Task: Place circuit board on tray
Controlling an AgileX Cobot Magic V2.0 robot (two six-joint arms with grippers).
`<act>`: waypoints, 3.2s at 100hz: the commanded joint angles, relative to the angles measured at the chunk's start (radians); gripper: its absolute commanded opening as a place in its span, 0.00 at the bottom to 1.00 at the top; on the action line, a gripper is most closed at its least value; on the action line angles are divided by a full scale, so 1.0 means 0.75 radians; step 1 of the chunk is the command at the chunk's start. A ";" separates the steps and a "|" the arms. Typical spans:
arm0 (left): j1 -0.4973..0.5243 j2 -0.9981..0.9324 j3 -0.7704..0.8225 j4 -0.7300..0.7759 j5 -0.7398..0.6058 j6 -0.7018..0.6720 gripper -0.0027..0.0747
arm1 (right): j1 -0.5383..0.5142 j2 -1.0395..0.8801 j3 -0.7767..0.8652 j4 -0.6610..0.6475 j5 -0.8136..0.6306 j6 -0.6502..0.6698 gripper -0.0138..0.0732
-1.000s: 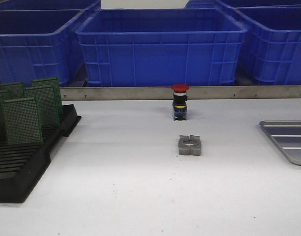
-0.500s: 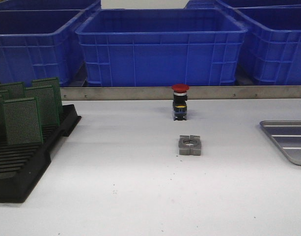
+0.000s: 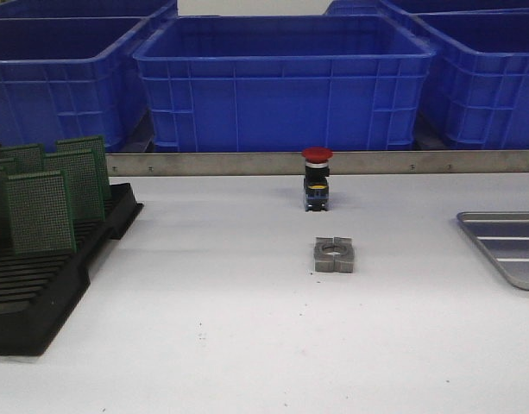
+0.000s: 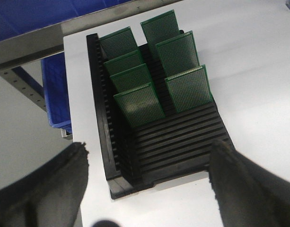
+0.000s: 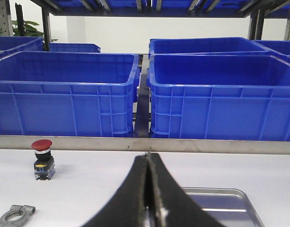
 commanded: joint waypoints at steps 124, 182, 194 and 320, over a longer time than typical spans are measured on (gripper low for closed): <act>0.001 1.287 -0.747 -0.417 0.439 1.536 0.69 | 0.001 -0.023 0.007 0.006 -0.108 -0.008 0.08; 0.001 1.376 -0.747 -0.417 0.441 1.536 0.01 | 0.001 -0.023 0.007 0.006 -0.108 -0.008 0.08; 0.001 1.376 -0.747 -0.414 0.444 1.536 0.01 | 0.001 -0.023 0.007 0.006 -0.108 -0.008 0.08; -0.481 1.084 -0.827 -0.824 0.488 1.344 0.01 | 0.001 -0.023 -0.018 0.006 -0.118 0.038 0.08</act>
